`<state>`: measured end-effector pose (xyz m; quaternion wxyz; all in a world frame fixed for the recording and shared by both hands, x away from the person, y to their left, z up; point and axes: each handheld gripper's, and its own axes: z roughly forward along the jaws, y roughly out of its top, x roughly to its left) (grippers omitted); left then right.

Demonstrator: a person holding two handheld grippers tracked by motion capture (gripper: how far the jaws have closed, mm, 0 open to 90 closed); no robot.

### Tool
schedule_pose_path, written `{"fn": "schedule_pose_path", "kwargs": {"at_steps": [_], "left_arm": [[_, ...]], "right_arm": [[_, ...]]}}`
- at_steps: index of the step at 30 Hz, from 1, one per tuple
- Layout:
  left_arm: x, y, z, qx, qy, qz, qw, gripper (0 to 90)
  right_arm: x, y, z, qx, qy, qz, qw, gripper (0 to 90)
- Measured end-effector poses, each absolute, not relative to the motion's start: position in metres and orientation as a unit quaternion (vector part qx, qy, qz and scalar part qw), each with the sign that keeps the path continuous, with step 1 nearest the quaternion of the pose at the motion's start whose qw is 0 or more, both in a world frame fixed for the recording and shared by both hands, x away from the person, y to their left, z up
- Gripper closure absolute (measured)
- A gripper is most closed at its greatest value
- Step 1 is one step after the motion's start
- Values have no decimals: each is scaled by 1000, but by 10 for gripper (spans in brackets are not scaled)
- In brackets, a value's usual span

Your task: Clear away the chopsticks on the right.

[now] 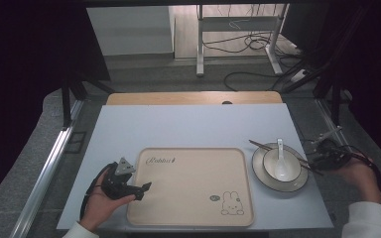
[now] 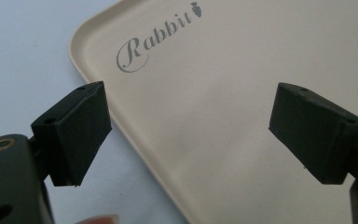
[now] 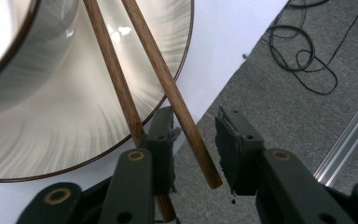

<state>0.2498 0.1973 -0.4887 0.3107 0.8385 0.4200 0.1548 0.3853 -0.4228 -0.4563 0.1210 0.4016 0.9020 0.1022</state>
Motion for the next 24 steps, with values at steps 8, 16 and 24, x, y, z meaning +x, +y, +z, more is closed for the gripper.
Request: {"fn": "schedule_pose_path", "kwargs": {"at_steps": [8,16,24], "left_arm": [[250,198,-489,839,421,154,308,129],[250,198,-490,840,421,153,306,129],[250,199,-489,839,424,152,306,129]], "right_arm": [[387,-423,-459,389,908,99,119,777],[386,-423,-459,378,912,107,120,827],[384,-425,-455,381,907,115,136,833]]}}
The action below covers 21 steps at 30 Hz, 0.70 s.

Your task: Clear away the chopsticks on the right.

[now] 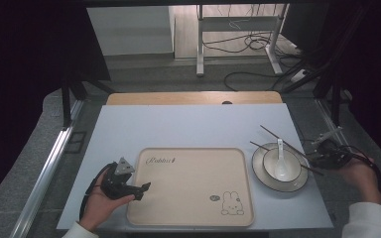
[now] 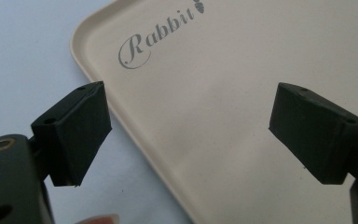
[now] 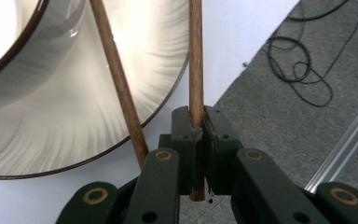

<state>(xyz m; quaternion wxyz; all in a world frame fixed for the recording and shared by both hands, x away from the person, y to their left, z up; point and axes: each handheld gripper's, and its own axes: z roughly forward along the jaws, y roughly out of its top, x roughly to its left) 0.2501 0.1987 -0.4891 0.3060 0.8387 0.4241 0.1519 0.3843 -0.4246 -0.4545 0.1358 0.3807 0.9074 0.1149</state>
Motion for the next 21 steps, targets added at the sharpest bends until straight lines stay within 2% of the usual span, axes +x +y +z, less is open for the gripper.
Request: {"fn": "schedule_pose_path", "kwargs": {"at_steps": [8,13,21], "left_arm": [[251,200,-489,838,424,154,307,129],[251,201,-488,836,427,156,309,129],[250,202,-487,833,428,157,314,128]], "right_arm": [[381,-428,-435,412,882,174,151,837],[371,-411,-409,416,868,224,152,836],[351,-385,-392,426,854,264,140,834]]}}
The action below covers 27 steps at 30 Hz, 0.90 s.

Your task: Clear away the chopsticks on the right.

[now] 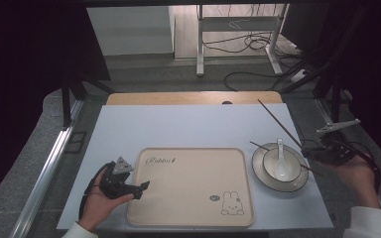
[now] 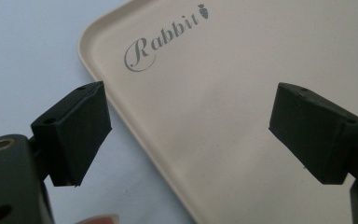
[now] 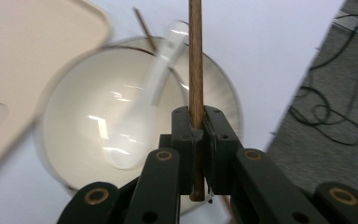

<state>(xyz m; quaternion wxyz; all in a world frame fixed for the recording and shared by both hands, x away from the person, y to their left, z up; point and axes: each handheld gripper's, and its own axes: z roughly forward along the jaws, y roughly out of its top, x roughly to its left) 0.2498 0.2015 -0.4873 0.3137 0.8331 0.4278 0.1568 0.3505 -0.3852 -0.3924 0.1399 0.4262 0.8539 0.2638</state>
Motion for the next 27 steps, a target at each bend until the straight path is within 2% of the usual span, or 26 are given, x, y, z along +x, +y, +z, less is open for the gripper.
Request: {"fn": "schedule_pose_path", "kwargs": {"at_steps": [4,9,21,27], "left_arm": [[250,201,-487,833,428,156,314,128],[250,201,-487,833,427,155,315,128],[250,201,-488,835,425,155,314,128],[249,201,-487,834,426,157,314,128]], "right_arm": [[341,-374,-390,431,847,282,128,834],[327,-346,-392,420,844,323,85,834],[298,-299,-400,400,845,353,47,834],[282,-278,-411,393,852,343,48,834]]}}
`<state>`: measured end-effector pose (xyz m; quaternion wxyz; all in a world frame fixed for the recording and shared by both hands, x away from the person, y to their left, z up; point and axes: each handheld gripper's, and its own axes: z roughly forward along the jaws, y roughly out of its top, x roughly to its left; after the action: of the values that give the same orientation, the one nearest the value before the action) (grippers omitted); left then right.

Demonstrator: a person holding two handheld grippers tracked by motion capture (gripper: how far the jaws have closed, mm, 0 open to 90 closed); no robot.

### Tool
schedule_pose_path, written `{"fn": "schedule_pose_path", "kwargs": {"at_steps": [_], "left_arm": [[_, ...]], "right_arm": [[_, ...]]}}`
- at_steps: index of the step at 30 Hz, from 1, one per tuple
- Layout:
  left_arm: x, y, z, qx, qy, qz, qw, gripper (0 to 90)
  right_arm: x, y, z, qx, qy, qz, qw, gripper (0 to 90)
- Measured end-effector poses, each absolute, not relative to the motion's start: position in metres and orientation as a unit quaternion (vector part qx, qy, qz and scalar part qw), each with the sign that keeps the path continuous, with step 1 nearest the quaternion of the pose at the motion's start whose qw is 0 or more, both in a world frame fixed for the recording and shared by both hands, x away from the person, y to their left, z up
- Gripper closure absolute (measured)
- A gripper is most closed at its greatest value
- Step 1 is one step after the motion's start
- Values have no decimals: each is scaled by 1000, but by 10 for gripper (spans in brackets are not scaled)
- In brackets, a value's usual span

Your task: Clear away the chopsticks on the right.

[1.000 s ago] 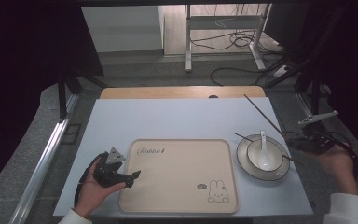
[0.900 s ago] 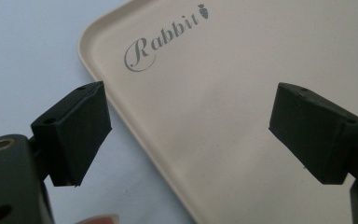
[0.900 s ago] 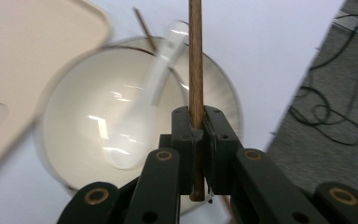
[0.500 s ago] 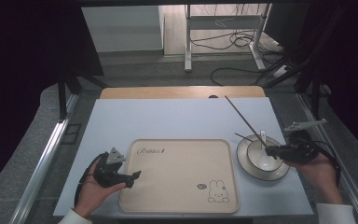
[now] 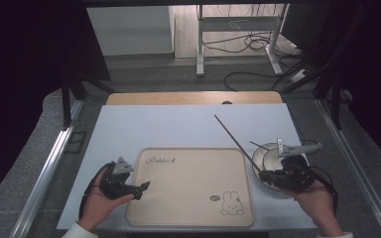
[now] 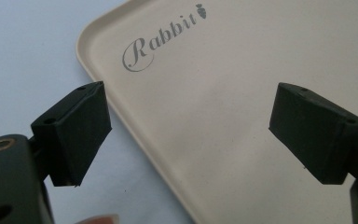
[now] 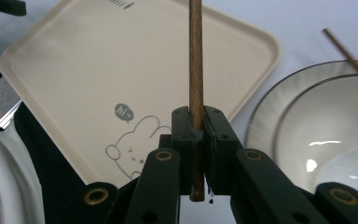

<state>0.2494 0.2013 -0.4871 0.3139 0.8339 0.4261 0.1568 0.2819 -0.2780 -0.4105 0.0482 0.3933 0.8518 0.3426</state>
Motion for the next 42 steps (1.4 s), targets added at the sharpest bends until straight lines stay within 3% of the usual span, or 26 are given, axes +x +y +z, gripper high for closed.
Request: {"fn": "schedule_pose_path", "kwargs": {"at_steps": [7,21,42], "left_arm": [[249,200,-488,834,427,155,313,128],[250,201,-488,835,425,154,314,128],[250,200,-489,838,422,155,310,126]], "right_arm": [[268,-253,-430,407,851,324,63,834],[265,-224,-477,406,881,237,51,834],[263,-204,-492,357,911,188,84,794]]}}
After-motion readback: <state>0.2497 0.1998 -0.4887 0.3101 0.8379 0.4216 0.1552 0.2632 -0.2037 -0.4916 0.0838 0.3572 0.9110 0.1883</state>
